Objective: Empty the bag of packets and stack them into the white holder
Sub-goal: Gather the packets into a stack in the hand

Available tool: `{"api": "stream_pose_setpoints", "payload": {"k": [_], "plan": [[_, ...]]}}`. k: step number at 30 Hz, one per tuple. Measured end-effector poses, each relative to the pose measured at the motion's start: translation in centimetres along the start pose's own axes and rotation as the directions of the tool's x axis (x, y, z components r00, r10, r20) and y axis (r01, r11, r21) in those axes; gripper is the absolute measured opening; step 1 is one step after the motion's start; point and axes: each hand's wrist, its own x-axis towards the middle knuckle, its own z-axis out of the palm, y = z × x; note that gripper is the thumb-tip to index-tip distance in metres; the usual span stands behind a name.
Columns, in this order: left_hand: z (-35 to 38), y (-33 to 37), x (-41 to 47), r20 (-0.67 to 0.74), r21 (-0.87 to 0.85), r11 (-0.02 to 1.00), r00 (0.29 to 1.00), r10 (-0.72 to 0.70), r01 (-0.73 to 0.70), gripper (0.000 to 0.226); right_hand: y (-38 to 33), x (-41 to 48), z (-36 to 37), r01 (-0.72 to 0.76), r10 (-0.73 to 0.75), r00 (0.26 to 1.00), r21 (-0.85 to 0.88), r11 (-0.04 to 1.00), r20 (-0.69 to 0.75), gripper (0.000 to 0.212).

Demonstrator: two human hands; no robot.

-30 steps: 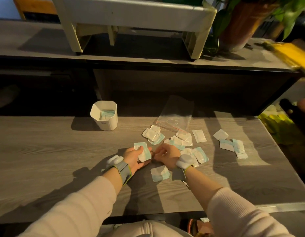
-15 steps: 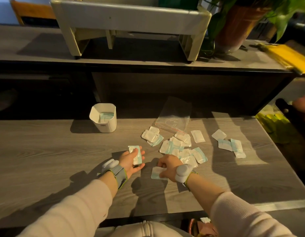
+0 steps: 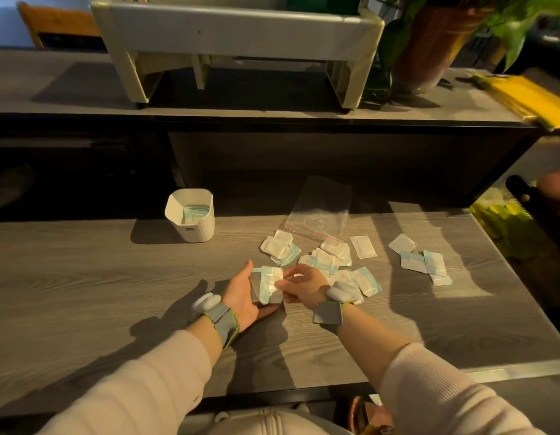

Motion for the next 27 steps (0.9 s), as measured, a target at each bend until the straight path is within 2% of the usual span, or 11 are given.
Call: {"api": "stream_pose_setpoints", "payload": {"k": [2, 5, 7, 9, 12, 15, 19, 21, 24, 27], "plan": [[0.2, -0.2, -0.4, 0.037, 0.026, 0.999, 0.999, -0.019, 0.018, 0.057, 0.1, 0.0, 0.1, -0.009, 0.008, 1.0, -0.015, 1.0, -0.029, 0.026], [0.4, -0.8, -0.6, 0.033, 0.086, 0.996, 0.999, 0.003, -0.006, 0.032, 0.0, -0.1, 0.1, -0.017, 0.015, 0.999, -0.072, 0.997, -0.031, 0.031], [0.4, -1.1, -0.5, 0.006, 0.088, 0.994, 0.998, 0.06, -0.06, 0.025, -0.5, -0.3, -0.1, -0.007, 0.004, 1.0, -0.1, 0.995, -0.031, 0.027], [0.3, -1.2, -0.5, 0.007, 0.018, 0.996, 0.996, 0.086, -0.086, 0.023, -1.0, -0.2, -1.1, 0.027, -0.037, 0.997, -0.135, 0.99, -0.074, 0.021], [0.1, -0.8, -0.6, 0.029, -0.044, 0.994, 0.994, 0.106, -0.105, 0.022, -1.4, 0.7, -3.6, 0.062, -0.119, 0.978, -0.3, 0.952, -0.174, 0.012], [0.1, -0.6, -0.7, 0.014, -0.043, 0.99, 0.991, 0.132, -0.132, 0.022, -1.2, 0.9, -5.9, 0.026, -0.162, 0.969, -0.575, 0.818, -0.186, 0.006], [0.3, -0.5, -0.8, -0.017, -0.055, 0.989, 0.99, 0.138, -0.139, 0.021, -0.1, 0.3, -7.2, -0.028, -0.064, 0.995, -0.806, 0.592, -0.081, 0.037], [0.4, -0.6, -0.8, -0.016, -0.05, 0.99, 0.991, 0.134, -0.135, 0.02, 0.8, 0.1, -7.1, -0.04, -0.048, 0.996, -0.853, 0.52, -0.076, 0.052], [0.4, -0.9, -0.9, -0.016, -0.028, 0.989, 0.99, 0.143, -0.143, 0.024, 1.8, -0.1, -6.6, -0.013, -0.08, 0.995, -0.879, 0.476, -0.058, 0.07], [0.5, -1.1, -0.9, -0.022, -0.032, 0.991, 0.991, 0.13, -0.131, 0.027, 2.4, -0.3, -6.5, 0.049, -0.135, 0.991, -0.906, 0.42, -0.009, 0.065]]}}
